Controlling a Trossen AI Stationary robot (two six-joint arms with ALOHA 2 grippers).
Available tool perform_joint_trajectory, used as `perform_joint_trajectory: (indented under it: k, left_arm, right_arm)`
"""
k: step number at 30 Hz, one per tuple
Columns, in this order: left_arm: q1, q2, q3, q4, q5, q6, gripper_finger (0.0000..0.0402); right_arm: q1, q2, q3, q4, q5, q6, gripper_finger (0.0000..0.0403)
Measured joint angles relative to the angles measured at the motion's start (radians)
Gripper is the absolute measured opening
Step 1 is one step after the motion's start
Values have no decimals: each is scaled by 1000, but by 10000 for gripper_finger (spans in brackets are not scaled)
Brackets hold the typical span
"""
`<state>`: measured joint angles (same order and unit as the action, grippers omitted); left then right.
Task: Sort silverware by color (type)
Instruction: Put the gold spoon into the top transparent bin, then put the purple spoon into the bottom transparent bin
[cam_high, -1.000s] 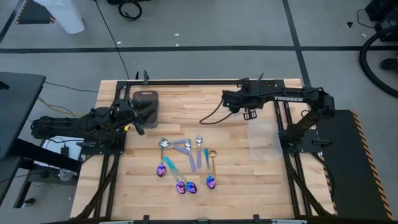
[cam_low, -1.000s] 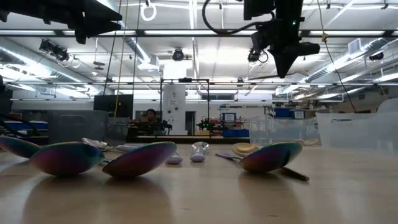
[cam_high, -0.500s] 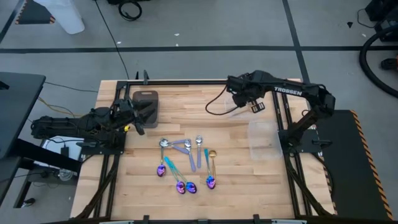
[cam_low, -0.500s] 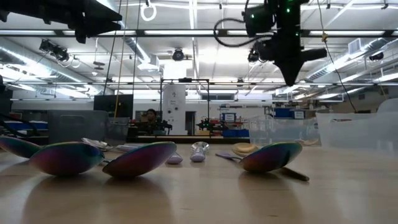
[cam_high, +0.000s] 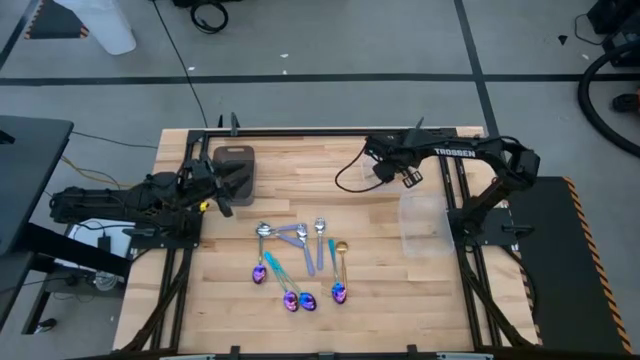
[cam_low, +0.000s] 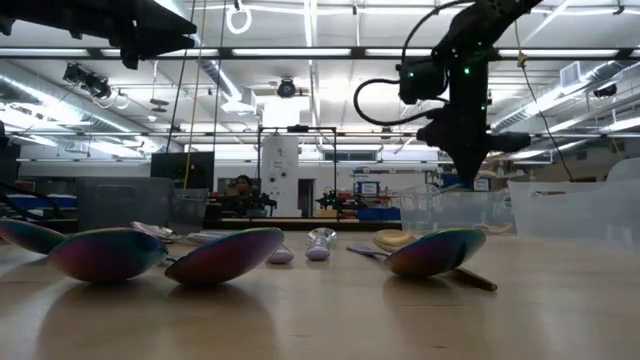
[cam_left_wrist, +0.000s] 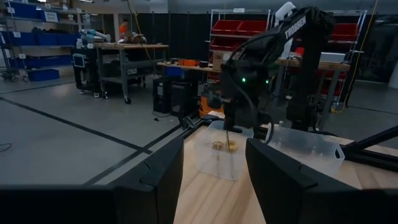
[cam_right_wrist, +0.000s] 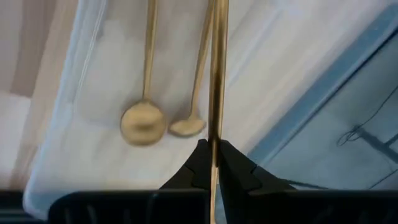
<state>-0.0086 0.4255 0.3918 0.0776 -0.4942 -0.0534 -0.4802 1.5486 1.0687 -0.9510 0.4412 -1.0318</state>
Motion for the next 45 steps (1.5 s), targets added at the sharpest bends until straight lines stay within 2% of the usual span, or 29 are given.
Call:
perform_joint_trajectory:
  k: [7,22,28,36,45]
  left_arm:
    - [0,0,0,0,-2,-1,183]
    - [0,0,0,0,-2,-3,183]
    - [0,0,0,0,-2,-3,183]
    - [0,0,0,0,-2,-3,183]
    - [0,0,0,0,-2,-3,183]
  right_arm:
    - [-8,0,-71,126,-99,12,17]
    - [-28,0,-195,263,-188,53,23]
    - [-28,0,-199,288,-180,118,53]
    - [-28,0,-199,285,-174,124,103]
    - [-8,0,-195,272,-140,157,110]
